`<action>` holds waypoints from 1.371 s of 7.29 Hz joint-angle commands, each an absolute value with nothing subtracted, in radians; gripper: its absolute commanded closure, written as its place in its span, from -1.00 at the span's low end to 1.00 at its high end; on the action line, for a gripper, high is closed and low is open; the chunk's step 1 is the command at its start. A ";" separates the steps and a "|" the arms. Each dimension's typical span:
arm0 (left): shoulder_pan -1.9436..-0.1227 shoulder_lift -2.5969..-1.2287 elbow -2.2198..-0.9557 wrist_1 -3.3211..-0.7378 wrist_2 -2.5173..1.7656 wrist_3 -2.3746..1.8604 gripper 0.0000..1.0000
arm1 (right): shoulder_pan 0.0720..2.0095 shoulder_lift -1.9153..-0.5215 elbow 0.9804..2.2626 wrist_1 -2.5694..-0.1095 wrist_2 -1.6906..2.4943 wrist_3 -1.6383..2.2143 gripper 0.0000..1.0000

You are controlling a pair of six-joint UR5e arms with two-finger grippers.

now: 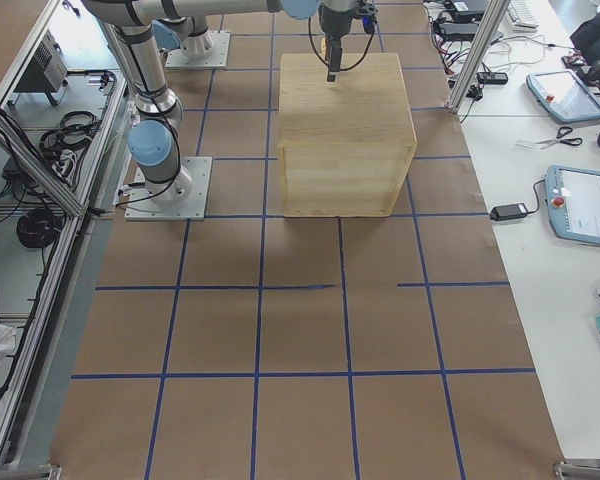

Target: Open upper drawer

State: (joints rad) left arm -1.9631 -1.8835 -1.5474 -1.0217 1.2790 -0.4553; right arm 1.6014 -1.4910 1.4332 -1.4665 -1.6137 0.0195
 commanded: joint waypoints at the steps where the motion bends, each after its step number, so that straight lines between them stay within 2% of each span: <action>1: -1.963 -1.888 -1.548 -1.020 1.276 -0.454 -1.00 | 1.601 -1.491 1.434 -1.466 -1.614 0.018 -1.00; 10: -1.964 -1.921 -1.536 -1.017 1.292 -0.400 -1.00 | 1.601 -1.491 1.433 -1.466 -1.614 0.018 -1.00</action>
